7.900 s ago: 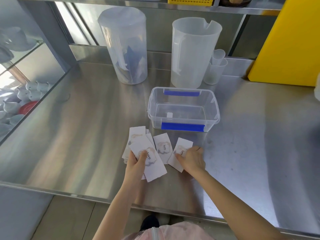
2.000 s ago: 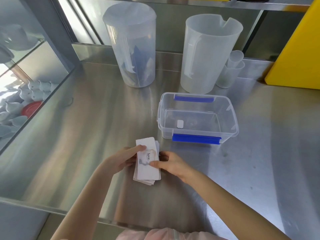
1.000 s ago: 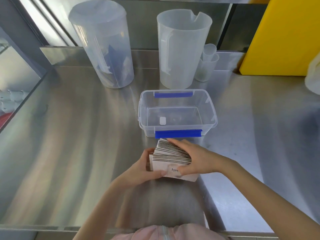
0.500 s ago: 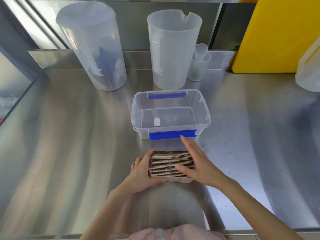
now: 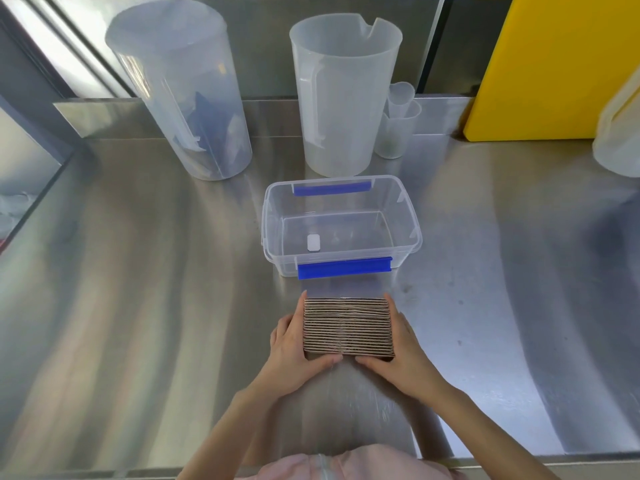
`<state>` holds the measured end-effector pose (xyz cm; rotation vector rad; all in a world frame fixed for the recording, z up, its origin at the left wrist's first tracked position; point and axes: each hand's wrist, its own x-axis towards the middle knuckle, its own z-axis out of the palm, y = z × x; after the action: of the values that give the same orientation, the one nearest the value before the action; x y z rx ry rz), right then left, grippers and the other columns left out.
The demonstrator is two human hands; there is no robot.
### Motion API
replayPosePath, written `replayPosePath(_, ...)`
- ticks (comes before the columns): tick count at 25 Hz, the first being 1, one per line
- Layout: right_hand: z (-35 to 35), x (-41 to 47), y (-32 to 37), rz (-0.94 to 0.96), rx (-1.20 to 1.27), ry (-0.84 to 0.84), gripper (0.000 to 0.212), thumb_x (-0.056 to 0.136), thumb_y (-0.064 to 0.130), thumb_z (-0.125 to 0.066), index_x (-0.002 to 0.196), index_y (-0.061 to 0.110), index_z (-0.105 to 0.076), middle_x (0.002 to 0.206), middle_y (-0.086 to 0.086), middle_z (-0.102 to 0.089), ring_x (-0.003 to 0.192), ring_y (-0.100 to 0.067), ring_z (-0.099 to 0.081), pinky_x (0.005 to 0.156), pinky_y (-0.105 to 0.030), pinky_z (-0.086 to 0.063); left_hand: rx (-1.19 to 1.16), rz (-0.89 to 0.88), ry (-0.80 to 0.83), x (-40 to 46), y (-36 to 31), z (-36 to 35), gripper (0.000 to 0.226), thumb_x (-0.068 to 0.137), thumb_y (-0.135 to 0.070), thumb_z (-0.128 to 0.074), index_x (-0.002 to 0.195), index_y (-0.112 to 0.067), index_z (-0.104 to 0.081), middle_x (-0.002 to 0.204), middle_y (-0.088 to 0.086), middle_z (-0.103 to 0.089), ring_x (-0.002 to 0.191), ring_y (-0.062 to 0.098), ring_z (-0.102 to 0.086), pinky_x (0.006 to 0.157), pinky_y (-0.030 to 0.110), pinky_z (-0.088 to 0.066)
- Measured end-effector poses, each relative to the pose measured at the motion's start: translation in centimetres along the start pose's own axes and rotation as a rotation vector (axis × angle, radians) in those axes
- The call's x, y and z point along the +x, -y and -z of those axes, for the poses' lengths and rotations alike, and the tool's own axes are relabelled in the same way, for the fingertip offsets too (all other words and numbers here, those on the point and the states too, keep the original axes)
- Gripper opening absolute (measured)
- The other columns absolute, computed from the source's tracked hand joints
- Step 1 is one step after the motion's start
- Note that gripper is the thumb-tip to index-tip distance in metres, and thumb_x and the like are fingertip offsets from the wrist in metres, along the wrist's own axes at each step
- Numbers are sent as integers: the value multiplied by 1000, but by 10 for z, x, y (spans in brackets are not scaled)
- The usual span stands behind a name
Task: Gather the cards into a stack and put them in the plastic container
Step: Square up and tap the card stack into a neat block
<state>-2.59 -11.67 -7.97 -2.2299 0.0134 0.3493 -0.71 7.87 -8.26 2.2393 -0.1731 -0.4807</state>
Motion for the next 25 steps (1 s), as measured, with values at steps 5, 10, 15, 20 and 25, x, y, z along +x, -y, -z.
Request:
replayPosePath(5,4,3,-3,46,-64,5,109,70,40,-74,146,20,2,143,7,-35,134,-11,-27,113,-29,-23,58,-13,-43,0,7,-4,110,54,-69,-50,142,-32,5,136,-22,-24,133,10,-20,103,21,-9)
replayPosePath(10,2,10,-3,37,-86,14,109,66,50,-72,146,20,-3,144,11,-34,135,-12,-26,116,-37,-26,116,-34,-51,2,9,-1,110,55,-70,-45,145,-25,1,137,-18,-27,131,9,-21,107,25,-12)
replayPosePath(15,1,12,-2,72,-113,17,91,70,48,-70,142,24,-19,146,8,-35,133,-4,-25,119,-39,-21,130,-22,-70,2,5,2,104,53,-71,-43,143,-25,-17,135,-19,-32,133,14,-24,103,21,-9)
replayPosePath(20,12,9,8,4,37,47,74,65,32,-79,117,49,-28,116,32,-42,110,14,-44,96,-7,-35,-56,18,-53,-1,-2,11,88,45,-63,-61,123,-32,-35,118,-20,-40,117,8,-36,105,27,-26)
replayPosePath(25,19,7,22,-83,290,170,60,70,23,-77,105,48,-35,104,35,-45,95,9,-53,72,-2,-45,-505,76,44,-4,-19,26,57,56,-22,-77,96,-31,-37,102,-12,-56,83,-16,-60,71,8,-50)
